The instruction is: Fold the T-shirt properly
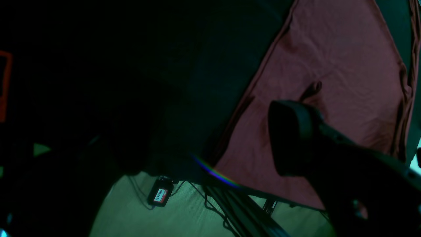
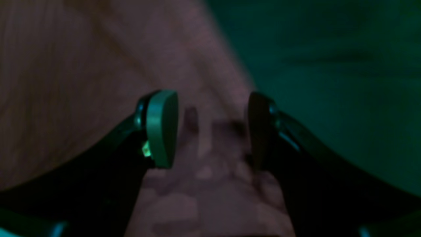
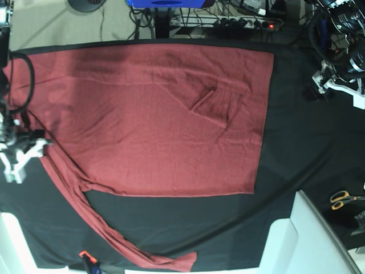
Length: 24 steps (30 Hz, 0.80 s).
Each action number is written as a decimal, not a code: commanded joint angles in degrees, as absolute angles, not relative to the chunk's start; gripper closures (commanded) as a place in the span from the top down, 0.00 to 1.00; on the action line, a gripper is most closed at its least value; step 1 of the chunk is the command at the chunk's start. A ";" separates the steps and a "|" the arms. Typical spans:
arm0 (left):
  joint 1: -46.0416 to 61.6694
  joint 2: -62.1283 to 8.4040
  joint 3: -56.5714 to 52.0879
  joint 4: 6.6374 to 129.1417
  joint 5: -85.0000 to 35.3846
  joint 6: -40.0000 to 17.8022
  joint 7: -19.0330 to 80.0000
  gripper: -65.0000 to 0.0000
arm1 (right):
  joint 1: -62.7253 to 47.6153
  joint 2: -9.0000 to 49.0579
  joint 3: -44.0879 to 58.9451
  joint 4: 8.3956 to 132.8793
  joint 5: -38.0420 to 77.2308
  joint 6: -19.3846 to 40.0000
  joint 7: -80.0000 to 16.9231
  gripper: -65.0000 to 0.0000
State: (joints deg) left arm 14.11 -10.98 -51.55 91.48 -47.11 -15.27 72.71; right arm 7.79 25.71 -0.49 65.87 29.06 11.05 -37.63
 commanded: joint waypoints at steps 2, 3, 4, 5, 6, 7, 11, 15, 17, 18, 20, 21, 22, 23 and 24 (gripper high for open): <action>13.93 -12.00 -51.82 92.35 -48.22 -15.60 72.22 0.82 | 10.86 27.21 -1.36 62.99 28.88 10.42 -36.44 0.50; 13.93 -12.00 -51.91 92.35 -48.22 -15.60 72.22 0.82 | 11.65 27.21 -1.63 61.23 28.88 10.42 -36.35 0.50; 14.02 -12.09 -51.91 92.35 -48.22 -15.60 72.22 0.82 | 12.09 27.21 -1.63 60.00 28.88 10.42 -36.26 0.49; 14.02 -12.09 -51.91 92.35 -48.22 -15.60 72.22 0.82 | 12.26 27.21 -1.71 59.30 28.88 10.42 -35.30 0.49; 14.11 -12.09 -51.91 92.35 -48.13 -15.60 72.22 0.82 | 12.26 27.21 -1.71 58.95 28.88 10.42 -34.07 0.49; 14.11 -12.09 -52.00 92.35 -48.13 -15.60 72.22 0.82 | 12.18 27.38 -1.71 58.77 28.88 10.42 -33.10 0.49; 14.11 -12.18 -52.00 92.35 -48.13 -15.60 72.22 0.82 | 12.18 27.65 -1.80 58.68 28.79 10.42 -32.84 0.50; 14.02 -12.18 -51.65 92.35 -48.13 -15.60 72.22 0.82 | 12.53 27.56 -1.80 56.13 26.68 10.42 -32.48 0.50; 14.02 -12.18 -51.65 92.35 -48.13 -15.60 72.22 0.82 | 13.49 27.03 -1.36 53.85 22.37 10.51 -32.31 0.50; 14.02 -12.18 -51.65 92.35 -48.13 -15.60 72.22 0.82 | 13.85 26.24 -1.36 52.88 20.79 10.77 -32.22 0.49; 14.02 -12.18 -51.74 92.35 -48.13 -15.60 72.22 0.82 | 14.02 25.19 -1.27 51.82 18.15 10.86 -30.29 0.49; 14.02 -12.18 -51.74 92.35 -48.13 -15.60 72.22 0.82 | 13.93 24.92 -0.75 51.65 17.45 10.86 -29.41 0.49; 14.02 -12.18 -51.74 92.35 -48.13 -15.60 72.22 0.82 | 13.85 24.84 0.04 51.47 17.01 10.86 -28.97 0.49; 14.02 -12.18 -51.74 92.35 -48.13 -15.60 72.22 0.82 | 13.85 24.84 0.57 51.38 16.92 10.86 -28.97 0.48; 14.02 -12.18 -51.74 92.35 -48.13 -15.60 72.22 0.82 | 13.85 24.84 0.66 51.38 17.01 10.86 -28.97 0.45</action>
State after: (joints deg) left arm 14.17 -11.07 -51.48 91.48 -46.98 -15.29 72.71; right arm 12.62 23.03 -0.10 50.81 17.52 11.33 -29.85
